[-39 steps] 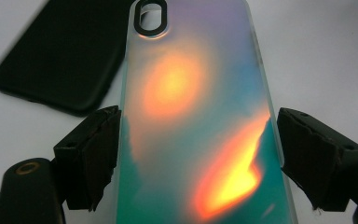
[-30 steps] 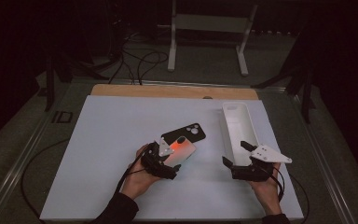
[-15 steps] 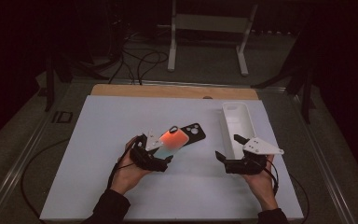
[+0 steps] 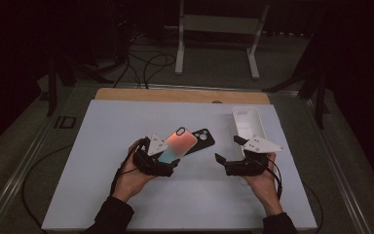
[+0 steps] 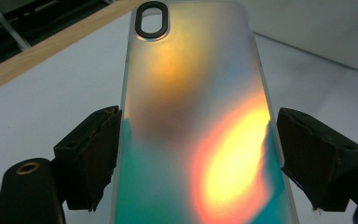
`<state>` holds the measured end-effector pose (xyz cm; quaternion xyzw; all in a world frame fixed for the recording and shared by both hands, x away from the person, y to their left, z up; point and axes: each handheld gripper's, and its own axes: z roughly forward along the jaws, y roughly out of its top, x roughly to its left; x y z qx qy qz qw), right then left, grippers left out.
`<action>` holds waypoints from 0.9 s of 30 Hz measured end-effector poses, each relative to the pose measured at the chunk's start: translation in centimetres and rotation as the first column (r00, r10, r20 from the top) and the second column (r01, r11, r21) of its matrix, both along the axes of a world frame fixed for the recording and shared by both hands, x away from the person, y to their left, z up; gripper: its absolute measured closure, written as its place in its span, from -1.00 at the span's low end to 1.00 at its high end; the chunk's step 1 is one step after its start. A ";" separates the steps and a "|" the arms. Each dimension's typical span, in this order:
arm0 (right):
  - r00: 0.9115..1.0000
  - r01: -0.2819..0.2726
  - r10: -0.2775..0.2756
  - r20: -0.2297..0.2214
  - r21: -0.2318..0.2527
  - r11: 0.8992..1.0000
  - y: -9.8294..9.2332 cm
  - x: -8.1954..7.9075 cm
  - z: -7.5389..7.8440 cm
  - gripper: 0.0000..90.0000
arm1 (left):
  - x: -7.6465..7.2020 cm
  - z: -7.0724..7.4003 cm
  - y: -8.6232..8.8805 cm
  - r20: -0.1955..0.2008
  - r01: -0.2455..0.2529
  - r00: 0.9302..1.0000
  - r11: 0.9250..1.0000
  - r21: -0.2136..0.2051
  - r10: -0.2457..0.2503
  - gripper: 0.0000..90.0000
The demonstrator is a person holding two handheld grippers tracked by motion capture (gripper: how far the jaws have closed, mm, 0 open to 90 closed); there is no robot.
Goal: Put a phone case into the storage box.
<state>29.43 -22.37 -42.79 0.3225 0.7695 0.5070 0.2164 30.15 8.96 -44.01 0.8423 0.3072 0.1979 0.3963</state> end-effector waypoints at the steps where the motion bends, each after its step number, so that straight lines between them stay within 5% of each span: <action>1: 1.000 0.000 0.000 0.000 0.000 1.000 0.0 0.0 0.0 -0.82 | 0.0 0.1 0.0 0.002 0.001 1.000 1.000 -0.004 -0.001 -0.63; 15: 0.996 -0.077 0.080 -0.046 0.054 0.996 3.0 1.0 0.7 -0.82 | -0.9 0.9 -0.4 0.037 0.031 0.999 0.999 -0.023 -0.031 -0.63; 27: 0.982 -0.122 0.139 -0.130 0.131 0.984 4.5 1.6 0.5 -0.76 | -1.7 1.6 -1.1 0.074 0.070 0.995 0.996 -0.056 -0.066 -0.63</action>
